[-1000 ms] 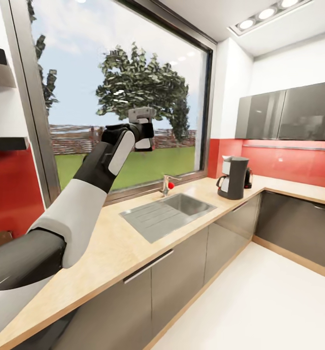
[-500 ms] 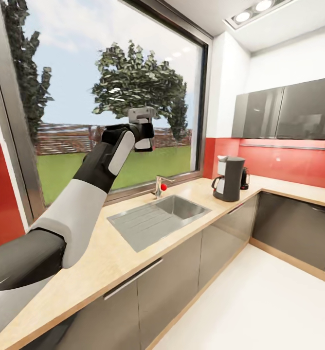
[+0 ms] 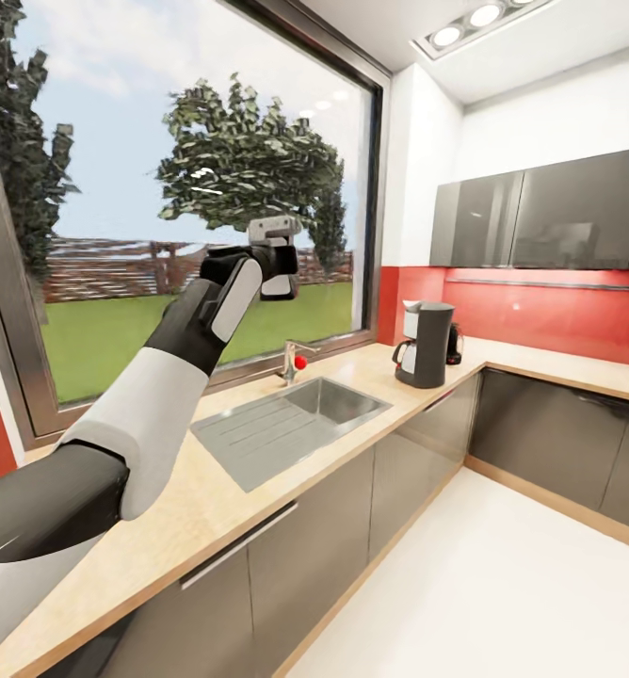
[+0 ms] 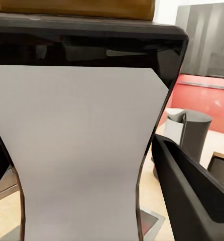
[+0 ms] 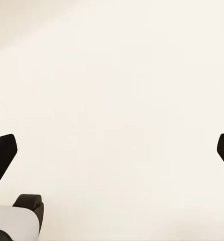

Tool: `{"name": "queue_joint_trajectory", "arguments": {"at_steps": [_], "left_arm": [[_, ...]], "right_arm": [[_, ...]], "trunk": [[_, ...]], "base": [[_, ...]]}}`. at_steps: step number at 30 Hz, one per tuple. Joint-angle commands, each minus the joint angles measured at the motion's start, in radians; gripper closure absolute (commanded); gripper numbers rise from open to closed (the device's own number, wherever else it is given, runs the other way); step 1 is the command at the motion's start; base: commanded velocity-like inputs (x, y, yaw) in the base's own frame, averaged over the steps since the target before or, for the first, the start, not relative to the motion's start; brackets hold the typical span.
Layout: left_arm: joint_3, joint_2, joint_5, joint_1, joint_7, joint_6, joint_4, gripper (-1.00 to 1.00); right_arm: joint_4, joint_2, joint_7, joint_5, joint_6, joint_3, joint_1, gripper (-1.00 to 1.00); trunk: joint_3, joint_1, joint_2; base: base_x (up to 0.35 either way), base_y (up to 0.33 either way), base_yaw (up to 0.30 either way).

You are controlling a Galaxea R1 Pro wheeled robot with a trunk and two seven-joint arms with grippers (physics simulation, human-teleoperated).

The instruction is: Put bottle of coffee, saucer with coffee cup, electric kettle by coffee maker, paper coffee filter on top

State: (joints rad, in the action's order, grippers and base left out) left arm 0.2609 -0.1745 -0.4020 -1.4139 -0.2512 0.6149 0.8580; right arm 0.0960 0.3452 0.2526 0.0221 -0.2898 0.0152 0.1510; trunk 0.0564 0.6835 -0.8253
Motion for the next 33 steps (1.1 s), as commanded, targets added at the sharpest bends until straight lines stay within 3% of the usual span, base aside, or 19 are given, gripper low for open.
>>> {"name": "queue_joint_trajectory", "arguments": {"at_steps": [1,18,21,22,27,30,32,33], "left_arm": [[0.001,0.000,-0.008,-0.001,-0.008,0.003,0.000,1.00],[0.002,0.000,-0.007,0.001,0.006,0.002,-0.032,1.00],[0.002,0.000,-0.007,0.015,0.090,0.002,-0.033,1.00],[0.002,0.000,-0.005,0.025,0.172,0.000,-0.026,1.00],[0.016,0.000,-0.005,0.041,0.252,-0.001,0.012,1.00],[0.025,0.000,-0.005,0.068,0.269,0.000,0.062,1.00],[0.031,0.040,-0.005,0.120,0.289,0.004,0.156,1.00],[0.034,0.108,-0.006,0.178,0.347,0.008,0.251,1.00]], "right_arm": [[-0.001,0.000,0.004,0.002,-0.003,0.001,0.001,-1.00],[-0.001,0.000,0.004,0.002,-0.004,0.002,0.001,-1.00],[-0.001,0.000,0.004,0.002,-0.003,0.002,0.001,-1.00],[-0.001,0.000,0.003,0.002,-0.004,0.002,0.001,-1.00],[-0.001,0.000,0.002,0.002,-0.006,0.002,0.001,-1.00],[-0.002,0.000,0.002,0.002,-0.006,0.002,0.001,-1.00],[-0.002,0.000,0.002,0.002,-0.006,0.002,0.001,-1.00],[-0.002,0.000,0.002,0.002,-0.006,0.002,0.001,-1.00]], "trunk": [[0.005,0.004,-0.009],[0.058,0.069,-0.128],[0.068,0.081,-0.149],[0.071,0.085,-0.156],[0.086,0.104,-0.191],[0.096,0.115,-0.212],[0.102,0.123,-0.226],[0.105,0.127,-0.233]], "base": [[0.000,0.000,-0.007],[0.000,0.000,-0.001],[0.000,0.000,0.000],[0.000,0.000,0.000],[0.000,0.000,0.000],[0.000,0.000,0.000],[0.000,0.000,0.000],[0.000,0.000,0.000]]}}
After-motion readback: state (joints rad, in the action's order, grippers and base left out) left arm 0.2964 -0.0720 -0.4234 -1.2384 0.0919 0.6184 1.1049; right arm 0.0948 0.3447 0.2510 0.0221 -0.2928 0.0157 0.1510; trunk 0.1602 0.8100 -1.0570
